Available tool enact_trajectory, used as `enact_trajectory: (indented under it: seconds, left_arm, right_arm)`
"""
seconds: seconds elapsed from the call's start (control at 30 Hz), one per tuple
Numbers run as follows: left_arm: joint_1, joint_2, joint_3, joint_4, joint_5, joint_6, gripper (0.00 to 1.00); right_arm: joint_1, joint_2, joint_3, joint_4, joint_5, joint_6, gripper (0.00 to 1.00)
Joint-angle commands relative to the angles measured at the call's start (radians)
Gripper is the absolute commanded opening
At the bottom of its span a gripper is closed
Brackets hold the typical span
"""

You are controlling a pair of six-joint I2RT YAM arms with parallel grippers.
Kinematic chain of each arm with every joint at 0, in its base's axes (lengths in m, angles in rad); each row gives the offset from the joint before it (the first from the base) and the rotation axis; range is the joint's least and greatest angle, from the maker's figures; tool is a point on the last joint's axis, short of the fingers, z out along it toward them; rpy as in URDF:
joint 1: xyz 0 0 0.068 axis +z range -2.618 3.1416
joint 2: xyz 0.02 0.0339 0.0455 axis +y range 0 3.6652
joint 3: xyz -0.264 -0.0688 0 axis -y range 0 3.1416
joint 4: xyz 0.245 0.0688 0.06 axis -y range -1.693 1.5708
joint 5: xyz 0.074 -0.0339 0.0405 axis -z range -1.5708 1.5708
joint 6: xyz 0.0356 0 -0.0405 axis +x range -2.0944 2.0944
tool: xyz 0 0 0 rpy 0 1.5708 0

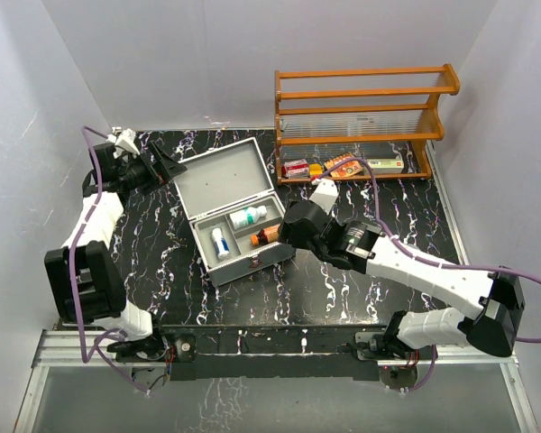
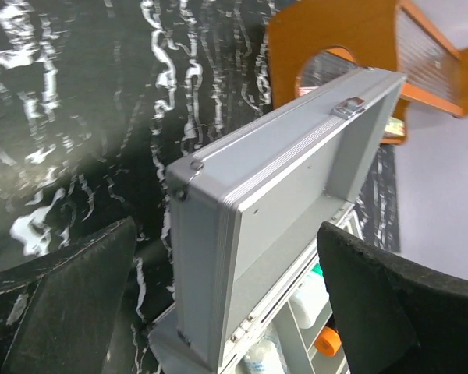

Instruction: Organize the medicine kit

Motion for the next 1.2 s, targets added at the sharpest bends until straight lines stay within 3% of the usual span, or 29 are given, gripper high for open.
enact_trajectory:
  seconds: [0.0,0.13,0.3,0.43,0.73,0.97,1.17]
  left_arm:
    - [0.007,0.085,0.021,0.181,0.257,-0.039,0.98]
    - [0.007,0.142,0.033,0.275,0.382,-0.092,0.92]
    - [0.007,0.097,0.017,0.379,0.512,-0.102,0.89]
    - [0.007,0.022,0.010,0.299,0.571,0.017,0.89]
    - [0.002,-0.223,-0.108,0.263,0.566,0.072,0.97]
    - [-0.009,-0.382,-0.143,0.102,0.400,0.101,0.98]
    - [-0.036,-0.491,-0.176,0.044,0.403,0.053,0.99]
  right_arm:
    - [-0.004,-0.041,-0.003,0.053,0.012,0.022,0.51]
    - [-0.004,-0.059,-0.009,0.052,0.007,0.028,0.51]
    - [-0.004,-0.086,-0.025,0.049,0.014,0.036,0.51]
    - [-0.004,-0.090,-0.020,0.038,0.022,0.035,0.51]
    - [-0.004,-0.093,0.013,0.016,0.034,0.020,0.51]
    - [-0.005,-0.091,0.033,0.001,0.040,0.019,0.52]
    - [-0.005,-0.096,0.043,-0.002,0.041,0.023,0.52]
